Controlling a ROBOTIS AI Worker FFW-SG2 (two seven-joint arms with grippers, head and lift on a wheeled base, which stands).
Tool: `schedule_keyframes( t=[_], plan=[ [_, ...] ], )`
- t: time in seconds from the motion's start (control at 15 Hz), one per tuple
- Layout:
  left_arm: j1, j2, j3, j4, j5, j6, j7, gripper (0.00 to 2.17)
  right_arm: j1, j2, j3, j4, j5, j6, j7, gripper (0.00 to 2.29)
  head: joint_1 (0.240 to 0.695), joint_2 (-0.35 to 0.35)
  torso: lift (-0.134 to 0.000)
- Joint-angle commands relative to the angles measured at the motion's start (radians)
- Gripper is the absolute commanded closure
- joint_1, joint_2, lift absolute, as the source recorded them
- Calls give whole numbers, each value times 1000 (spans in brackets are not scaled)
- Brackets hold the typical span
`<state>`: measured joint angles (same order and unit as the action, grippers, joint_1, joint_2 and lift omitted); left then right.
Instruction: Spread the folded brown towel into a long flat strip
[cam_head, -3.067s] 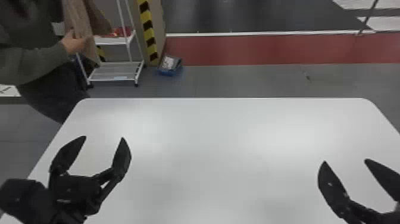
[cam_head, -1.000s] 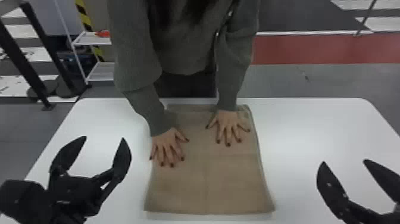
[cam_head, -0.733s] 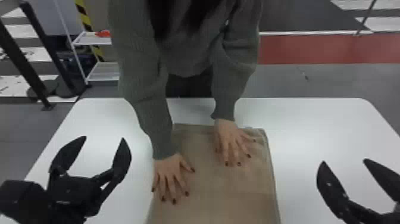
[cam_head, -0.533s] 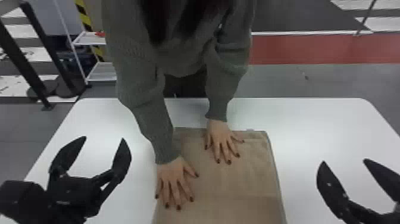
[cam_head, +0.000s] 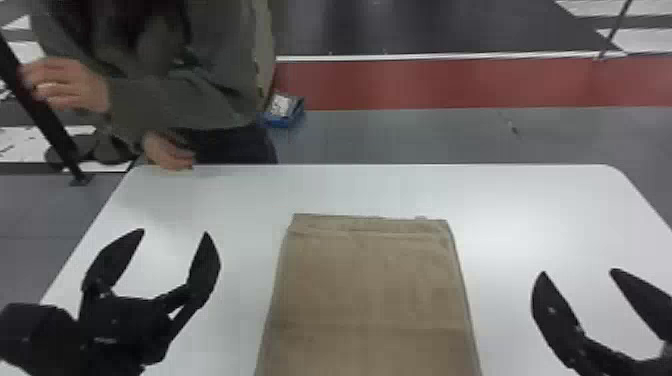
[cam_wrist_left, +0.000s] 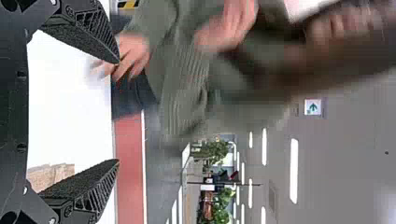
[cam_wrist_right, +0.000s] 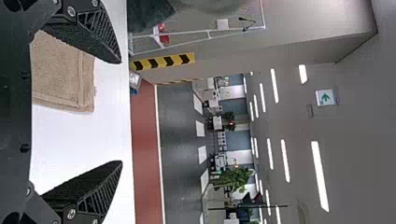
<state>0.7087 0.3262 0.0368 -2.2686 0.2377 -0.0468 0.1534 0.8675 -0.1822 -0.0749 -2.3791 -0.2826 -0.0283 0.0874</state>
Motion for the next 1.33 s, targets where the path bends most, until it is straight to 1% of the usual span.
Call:
schedule_keyframes(
  t=[0.0, 0.4, 0.53, 0.73, 0.87, 1.13, 1.27],
  plan=[
    [0, 1, 0, 6, 0, -6, -2, 144, -12, 3, 3, 6, 5, 0, 0, 124, 695, 59, -125],
    [-34, -6, -12, 44, 5, -12, -5, 137, -81, 10, 13, 34, 37, 40, 3, 151, 695, 64, -125],
    [-69, -7, -38, 84, 3, -12, -12, 137, -105, 12, 15, 58, 45, 40, 3, 151, 695, 63, -125],
    [-155, -12, -75, 153, 11, -6, -18, 144, -148, 12, 27, 103, 60, 40, 5, 164, 695, 44, -125],
    [-222, -12, -100, 204, 17, 12, -18, 154, -179, 12, 47, 138, 94, 40, 9, 174, 695, 39, -125],
    [-402, -12, -152, 400, 84, 31, -41, 191, -226, 4, 61, 235, 111, 9, 15, 194, 695, 35, -125],
    [-468, -12, -193, 462, 83, 68, -49, 201, -237, -3, 53, 248, 97, 21, 15, 194, 695, 29, -125]
  ],
)
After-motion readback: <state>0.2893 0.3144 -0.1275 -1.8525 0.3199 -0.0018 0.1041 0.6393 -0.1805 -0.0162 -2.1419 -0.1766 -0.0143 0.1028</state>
